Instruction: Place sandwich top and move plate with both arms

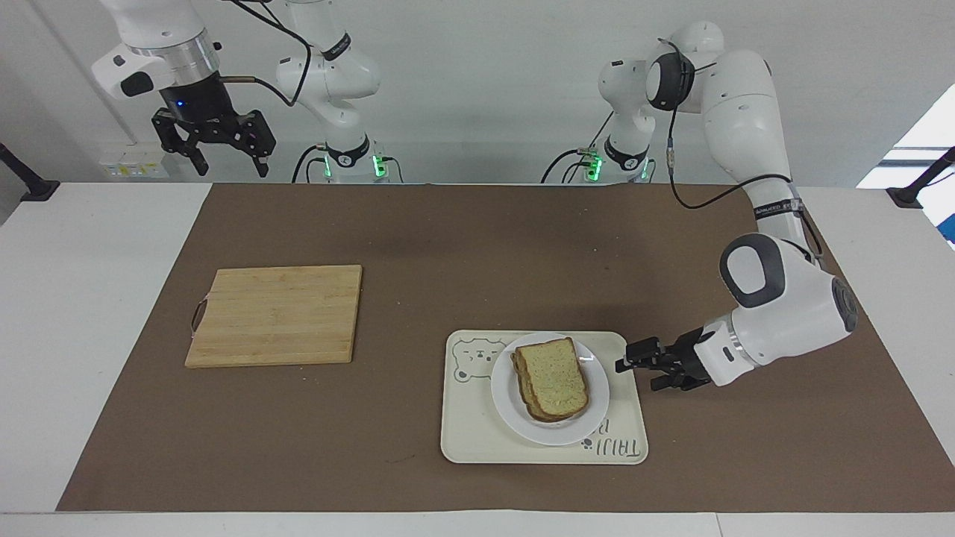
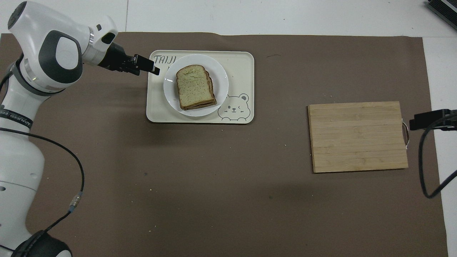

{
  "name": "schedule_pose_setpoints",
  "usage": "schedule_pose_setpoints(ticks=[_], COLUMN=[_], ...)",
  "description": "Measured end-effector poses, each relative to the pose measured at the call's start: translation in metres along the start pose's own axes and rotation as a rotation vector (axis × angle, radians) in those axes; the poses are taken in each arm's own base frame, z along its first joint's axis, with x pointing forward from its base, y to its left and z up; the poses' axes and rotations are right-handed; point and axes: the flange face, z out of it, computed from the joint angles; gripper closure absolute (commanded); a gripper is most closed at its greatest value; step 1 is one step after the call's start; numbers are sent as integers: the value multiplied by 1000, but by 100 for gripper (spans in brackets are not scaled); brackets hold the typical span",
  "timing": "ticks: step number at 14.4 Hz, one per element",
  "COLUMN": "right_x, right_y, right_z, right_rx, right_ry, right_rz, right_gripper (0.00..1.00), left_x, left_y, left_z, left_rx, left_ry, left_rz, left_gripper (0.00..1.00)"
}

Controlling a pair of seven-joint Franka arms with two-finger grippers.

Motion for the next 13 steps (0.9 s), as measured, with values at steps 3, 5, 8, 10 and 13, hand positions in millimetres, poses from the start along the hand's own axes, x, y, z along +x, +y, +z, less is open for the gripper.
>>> schedule_pose_setpoints(ticks=[3, 5, 8, 10, 13], right_x=[0, 0, 0, 0, 0], right_y=[0, 0, 0, 0, 0], right_z=[0, 0, 0, 0, 0], right_rx=[0, 0, 0, 0, 0], right_ry=[0, 0, 0, 0, 0], right_rz=[0, 0, 0, 0, 0], right_gripper=[0, 0, 0, 0, 0], left_x=[5, 11, 11, 8, -12], left_y=[-13, -21, -18, -14, -9], left_z=[-35, -52, -74, -98, -142], left_rx=[139, 239, 339, 384, 448], left_ry=[85, 148, 170, 184, 136], left_rz=[29, 57, 100, 103, -2], left_gripper=[0, 0, 0, 0, 0])
